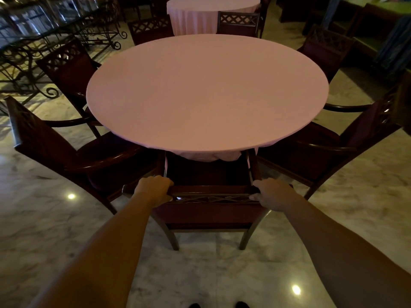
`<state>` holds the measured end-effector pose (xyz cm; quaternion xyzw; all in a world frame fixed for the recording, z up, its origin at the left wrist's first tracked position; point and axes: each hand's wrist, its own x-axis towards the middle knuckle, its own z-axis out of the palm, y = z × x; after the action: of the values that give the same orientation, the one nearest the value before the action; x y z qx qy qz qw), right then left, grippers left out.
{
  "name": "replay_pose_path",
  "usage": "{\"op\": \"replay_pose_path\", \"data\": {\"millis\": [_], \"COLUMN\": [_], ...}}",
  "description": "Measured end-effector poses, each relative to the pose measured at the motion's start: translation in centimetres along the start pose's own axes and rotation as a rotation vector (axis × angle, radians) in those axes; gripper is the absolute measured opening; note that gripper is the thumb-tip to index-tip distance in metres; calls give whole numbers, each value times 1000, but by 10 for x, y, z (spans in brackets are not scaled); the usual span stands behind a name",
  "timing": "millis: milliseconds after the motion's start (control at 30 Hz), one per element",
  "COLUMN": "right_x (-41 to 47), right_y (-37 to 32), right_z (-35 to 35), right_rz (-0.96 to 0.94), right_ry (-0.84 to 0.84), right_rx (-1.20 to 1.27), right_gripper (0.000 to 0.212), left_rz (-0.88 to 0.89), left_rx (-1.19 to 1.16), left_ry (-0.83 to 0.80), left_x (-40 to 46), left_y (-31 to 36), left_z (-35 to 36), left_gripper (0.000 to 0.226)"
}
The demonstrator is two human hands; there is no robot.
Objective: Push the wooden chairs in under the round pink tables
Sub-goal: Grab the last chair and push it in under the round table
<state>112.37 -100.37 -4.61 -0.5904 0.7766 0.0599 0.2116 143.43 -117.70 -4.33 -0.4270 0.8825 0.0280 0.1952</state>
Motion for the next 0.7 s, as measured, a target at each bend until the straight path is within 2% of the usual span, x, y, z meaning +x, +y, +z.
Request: {"op": "replay_pose_path", "data": {"millis": [300, 500, 700], "right_x": [-3, -3, -5], "right_y": [-2, 0, 3], "right_z": [5, 4, -4], "right_rz": [19, 16, 41], "right_ry": [1, -13, -44], "right_rx": [14, 29, 153], "right_gripper": [28, 28, 30], "left_rz": [-20, -50, -61], "left_rx": [0, -82, -181], "left_ry": [1, 11, 48], "left_x": [2, 1, -8], "left_y": [1, 4, 7], "left_z": [0, 4, 6], "left_gripper": [41, 34, 35]}}
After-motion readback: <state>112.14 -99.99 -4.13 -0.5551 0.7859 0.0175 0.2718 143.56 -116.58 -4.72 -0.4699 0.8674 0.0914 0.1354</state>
